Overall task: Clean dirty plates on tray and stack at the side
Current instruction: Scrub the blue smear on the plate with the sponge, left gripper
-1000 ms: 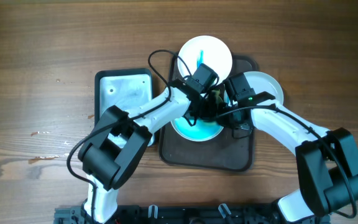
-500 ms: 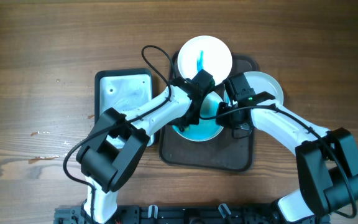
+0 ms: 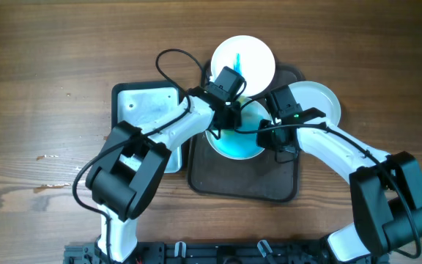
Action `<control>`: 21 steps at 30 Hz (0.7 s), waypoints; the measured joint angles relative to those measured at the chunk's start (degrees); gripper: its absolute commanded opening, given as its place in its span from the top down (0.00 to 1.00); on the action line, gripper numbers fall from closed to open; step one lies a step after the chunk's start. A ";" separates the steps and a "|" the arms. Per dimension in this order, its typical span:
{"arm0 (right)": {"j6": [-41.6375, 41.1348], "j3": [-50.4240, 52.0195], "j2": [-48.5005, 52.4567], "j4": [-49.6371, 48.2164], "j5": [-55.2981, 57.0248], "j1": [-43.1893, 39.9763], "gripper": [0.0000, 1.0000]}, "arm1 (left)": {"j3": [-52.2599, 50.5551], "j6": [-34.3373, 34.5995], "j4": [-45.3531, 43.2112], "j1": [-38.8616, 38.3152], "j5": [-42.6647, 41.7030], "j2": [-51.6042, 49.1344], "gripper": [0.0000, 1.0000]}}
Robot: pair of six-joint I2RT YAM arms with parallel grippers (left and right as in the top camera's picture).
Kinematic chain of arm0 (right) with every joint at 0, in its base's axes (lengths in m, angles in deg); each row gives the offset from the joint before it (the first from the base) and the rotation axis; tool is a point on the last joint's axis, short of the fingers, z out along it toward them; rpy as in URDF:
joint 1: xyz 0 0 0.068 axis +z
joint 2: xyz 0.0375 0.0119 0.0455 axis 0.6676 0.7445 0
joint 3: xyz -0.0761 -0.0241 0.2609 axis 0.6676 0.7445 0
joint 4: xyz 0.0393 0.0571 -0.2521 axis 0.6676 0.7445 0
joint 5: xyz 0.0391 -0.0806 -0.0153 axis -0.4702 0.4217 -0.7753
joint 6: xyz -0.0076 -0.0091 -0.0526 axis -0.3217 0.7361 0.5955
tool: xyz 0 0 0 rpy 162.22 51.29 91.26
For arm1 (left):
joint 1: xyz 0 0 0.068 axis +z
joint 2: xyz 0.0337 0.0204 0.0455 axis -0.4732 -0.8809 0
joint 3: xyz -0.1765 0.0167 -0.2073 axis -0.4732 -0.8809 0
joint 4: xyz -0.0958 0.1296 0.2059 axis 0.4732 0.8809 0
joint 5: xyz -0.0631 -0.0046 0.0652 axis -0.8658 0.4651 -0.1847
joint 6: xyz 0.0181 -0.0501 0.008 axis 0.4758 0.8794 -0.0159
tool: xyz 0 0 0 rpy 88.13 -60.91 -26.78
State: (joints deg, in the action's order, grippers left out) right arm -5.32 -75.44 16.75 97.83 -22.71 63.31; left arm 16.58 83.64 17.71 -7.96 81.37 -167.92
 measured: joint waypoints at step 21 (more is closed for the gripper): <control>0.02 0.00 -0.15 0.26 1.86 -0.22 0.96 | 1.51 3.48 -1.51 -1.90 -9.68 -2.75 0.96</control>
State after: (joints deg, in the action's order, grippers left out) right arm -5.30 -75.44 16.60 98.09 -20.85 63.10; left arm 18.09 87.12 16.20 -9.86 71.69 -170.67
